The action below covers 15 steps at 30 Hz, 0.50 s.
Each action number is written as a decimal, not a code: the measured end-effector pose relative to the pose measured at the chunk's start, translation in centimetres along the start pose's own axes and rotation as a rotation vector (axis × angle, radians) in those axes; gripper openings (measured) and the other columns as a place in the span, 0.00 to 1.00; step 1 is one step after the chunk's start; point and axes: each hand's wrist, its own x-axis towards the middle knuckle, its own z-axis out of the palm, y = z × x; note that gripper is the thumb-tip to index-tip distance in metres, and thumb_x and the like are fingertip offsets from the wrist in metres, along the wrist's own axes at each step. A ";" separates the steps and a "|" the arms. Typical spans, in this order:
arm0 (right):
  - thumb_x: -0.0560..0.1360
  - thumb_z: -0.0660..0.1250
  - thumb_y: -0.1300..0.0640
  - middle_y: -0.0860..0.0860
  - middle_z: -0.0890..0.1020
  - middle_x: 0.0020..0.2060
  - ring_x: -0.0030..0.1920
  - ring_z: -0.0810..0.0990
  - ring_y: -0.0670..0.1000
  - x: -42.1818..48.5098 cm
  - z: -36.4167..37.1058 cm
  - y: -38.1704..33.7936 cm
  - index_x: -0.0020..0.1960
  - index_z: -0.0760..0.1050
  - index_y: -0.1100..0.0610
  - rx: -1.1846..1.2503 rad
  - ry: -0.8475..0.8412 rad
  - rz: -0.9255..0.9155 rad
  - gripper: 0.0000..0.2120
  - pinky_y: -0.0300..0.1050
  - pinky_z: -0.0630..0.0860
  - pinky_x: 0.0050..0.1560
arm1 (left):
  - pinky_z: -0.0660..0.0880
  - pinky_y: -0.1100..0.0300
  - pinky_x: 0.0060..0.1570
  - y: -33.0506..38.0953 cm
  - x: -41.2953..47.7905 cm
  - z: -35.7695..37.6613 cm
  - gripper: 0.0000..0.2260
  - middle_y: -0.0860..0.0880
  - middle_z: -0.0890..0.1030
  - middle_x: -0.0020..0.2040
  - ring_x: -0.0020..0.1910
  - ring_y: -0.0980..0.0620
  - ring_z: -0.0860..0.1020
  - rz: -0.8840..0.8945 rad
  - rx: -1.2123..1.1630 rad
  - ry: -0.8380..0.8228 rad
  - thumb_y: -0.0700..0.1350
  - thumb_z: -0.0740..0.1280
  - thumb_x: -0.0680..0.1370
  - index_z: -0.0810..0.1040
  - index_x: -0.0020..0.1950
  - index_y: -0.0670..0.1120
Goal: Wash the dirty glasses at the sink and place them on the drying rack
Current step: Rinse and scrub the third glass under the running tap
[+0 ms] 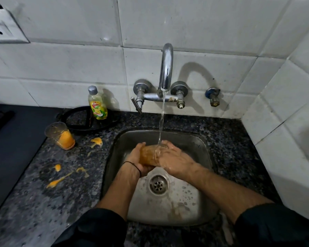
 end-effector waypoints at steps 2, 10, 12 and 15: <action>0.80 0.61 0.53 0.45 0.79 0.59 0.62 0.75 0.47 -0.2 -0.1 -0.6 0.61 0.76 0.46 0.138 0.110 0.041 0.11 0.48 0.64 0.72 | 0.82 0.51 0.36 -0.6 0.4 -0.3 0.24 0.38 0.84 0.46 0.44 0.41 0.81 0.040 -0.100 -0.065 0.57 0.68 0.76 0.79 0.58 0.37; 0.76 0.73 0.57 0.52 0.86 0.50 0.51 0.84 0.49 0.7 0.1 -2.9 0.53 0.83 0.56 1.547 0.396 0.637 0.07 0.41 0.82 0.48 | 0.80 0.55 0.41 -1.0 0.0 -1.7 0.09 0.45 0.82 0.40 0.38 0.48 0.82 0.428 -0.323 -0.207 0.47 0.65 0.79 0.80 0.45 0.42; 0.77 0.72 0.47 0.54 0.87 0.47 0.47 0.85 0.51 0.9 0.4 -3.3 0.52 0.83 0.56 1.682 0.543 0.894 0.12 0.42 0.82 0.39 | 0.78 0.52 0.48 -0.7 -0.2 -1.1 0.06 0.46 0.82 0.40 0.39 0.49 0.81 0.474 -0.253 -0.197 0.44 0.67 0.78 0.79 0.44 0.44; 0.78 0.68 0.43 0.56 0.85 0.41 0.41 0.85 0.53 1.9 1.1 -3.7 0.45 0.81 0.57 1.729 0.819 1.192 0.17 0.47 0.81 0.35 | 0.76 0.45 0.58 -0.8 -0.5 0.0 0.10 0.44 0.82 0.43 0.42 0.46 0.81 0.463 -0.223 -0.106 0.44 0.74 0.69 0.79 0.47 0.43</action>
